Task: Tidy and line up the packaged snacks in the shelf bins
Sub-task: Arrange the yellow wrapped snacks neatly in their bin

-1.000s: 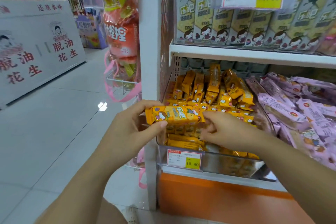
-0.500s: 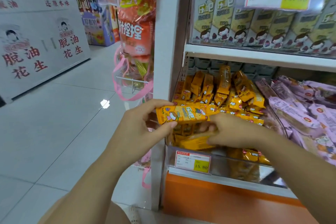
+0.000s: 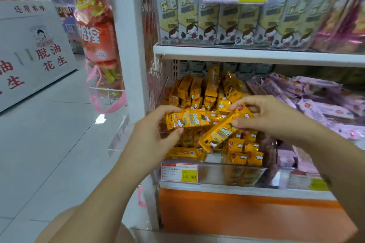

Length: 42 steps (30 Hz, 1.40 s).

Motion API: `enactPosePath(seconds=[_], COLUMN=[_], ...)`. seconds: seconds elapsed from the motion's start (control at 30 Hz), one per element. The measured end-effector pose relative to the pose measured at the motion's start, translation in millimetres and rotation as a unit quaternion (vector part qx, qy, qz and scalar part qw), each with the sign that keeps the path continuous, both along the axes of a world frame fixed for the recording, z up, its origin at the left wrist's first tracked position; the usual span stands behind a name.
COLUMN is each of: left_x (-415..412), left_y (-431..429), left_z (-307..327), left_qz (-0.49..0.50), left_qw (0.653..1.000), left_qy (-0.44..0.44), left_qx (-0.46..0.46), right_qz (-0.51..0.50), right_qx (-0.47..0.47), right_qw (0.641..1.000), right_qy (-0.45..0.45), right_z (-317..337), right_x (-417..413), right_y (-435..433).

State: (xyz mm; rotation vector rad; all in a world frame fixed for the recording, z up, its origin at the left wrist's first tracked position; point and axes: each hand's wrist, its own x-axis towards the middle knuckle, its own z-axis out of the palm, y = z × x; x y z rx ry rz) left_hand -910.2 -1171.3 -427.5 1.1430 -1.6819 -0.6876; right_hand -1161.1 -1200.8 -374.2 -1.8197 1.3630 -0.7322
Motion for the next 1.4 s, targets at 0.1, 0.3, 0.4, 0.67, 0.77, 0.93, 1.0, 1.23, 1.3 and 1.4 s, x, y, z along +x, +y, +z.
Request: enactPosePath(seconds=[0.1,0.3,0.4,0.67,0.77,0.93,1.0,1.23,1.3,1.4], left_x=[-11.4,-12.9,-11.9,-23.5,-29.5,-41.3,-46.7,-65.9,-64.1,-47.2], left_y=[-0.4,-8.7,-11.3,-21.4,-27.9,-36.2,-38.2,-50.3,-53.6,-62.7], left_z=[-1.7,-6.4,-7.3,-13.1,-12.3,-14.0,-17.3,-23.4,-22.0,-19.2], left_qz=[0.006,-0.001,0.001,-0.015,-0.016,-0.099,-0.142,-0.223,-0.234,-0.180], left_qw=[0.999,0.996,0.993,0.987,0.980,0.972,0.970,0.943,0.932,0.931], left_qy=[-0.030,0.027,0.058,0.069,0.094,0.046,-0.005,-0.129,-0.162,-0.211], left_qx=[0.014,0.086,0.106,0.146,0.176,0.209,0.199,0.212,0.225,0.238], right_qz=[0.015,0.066,0.097,0.137,0.127,0.073,0.016,-0.070,-0.035,0.020], right_qx=[-0.011,-0.107,-0.091,-0.071,-0.044,-0.046,-0.056,-0.137,-0.140,-0.129], right_qw=[0.999,0.962,0.940,0.930,0.945,0.970,0.977,0.984,0.983,0.971], right_qy=[0.048,0.242,0.315,0.333,0.299,0.226,0.204,0.093,0.116,0.198], right_z=[-7.7,-10.5,-21.8,-27.6,-25.9,-19.7,-15.5,-23.2,-27.4,-36.2], right_x=[-0.5,7.4,11.8,11.9,9.5,4.1,0.3,4.8,6.9,12.8], right_y=[1.5,16.4,18.0,16.1,15.5,16.4,16.3,9.8,8.4,6.7])
